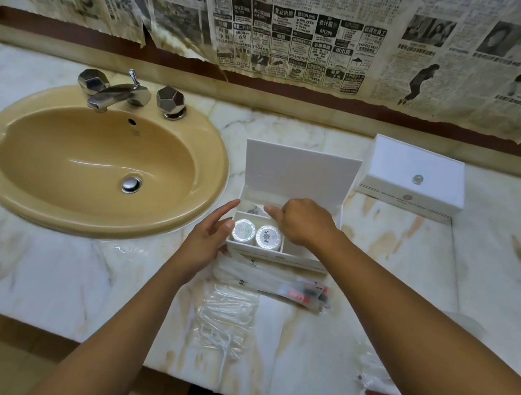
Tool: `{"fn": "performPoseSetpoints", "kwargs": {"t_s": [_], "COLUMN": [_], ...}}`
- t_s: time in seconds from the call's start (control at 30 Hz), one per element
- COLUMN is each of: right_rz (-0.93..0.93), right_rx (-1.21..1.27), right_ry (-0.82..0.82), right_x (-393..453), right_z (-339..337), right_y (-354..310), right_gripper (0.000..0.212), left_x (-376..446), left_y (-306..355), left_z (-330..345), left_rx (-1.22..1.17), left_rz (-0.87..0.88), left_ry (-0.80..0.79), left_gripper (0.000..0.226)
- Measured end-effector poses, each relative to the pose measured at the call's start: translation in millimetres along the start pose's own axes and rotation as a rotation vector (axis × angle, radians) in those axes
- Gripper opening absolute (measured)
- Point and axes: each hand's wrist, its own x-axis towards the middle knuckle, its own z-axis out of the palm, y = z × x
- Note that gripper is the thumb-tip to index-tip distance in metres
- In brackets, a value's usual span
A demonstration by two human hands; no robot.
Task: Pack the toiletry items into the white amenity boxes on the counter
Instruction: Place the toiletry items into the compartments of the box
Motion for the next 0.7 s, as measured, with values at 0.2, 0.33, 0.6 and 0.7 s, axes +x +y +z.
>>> {"fn": "performPoseSetpoints", "kwargs": {"t_s": [0.2,0.33,0.6,0.7], "right_rz": [-0.181,-0.164,-0.257,-0.362], "right_rx": [0.001,0.029,0.256,0.306], "right_ry": [-0.003,-0.102,0.417,0.514], "right_x": [-8,-11,-43,-64], "right_z": [6,15,22,38], "right_y": [-13,-11,-14,-16], "right_gripper": [0.063,0.063,0.037,0.03], "left_x": [3,3,4,4], "left_y": [-4,-6,-8,-9], "left_z": [-2,-1,0,-1], "left_rx": [-0.006,-0.005,0.001,-0.012], "left_rz": [-0.002,0.002,0.013,0.016], "left_ry": [-0.005,0.001,0.023,0.02], "left_gripper": [0.035,0.035,0.036,0.036]}}
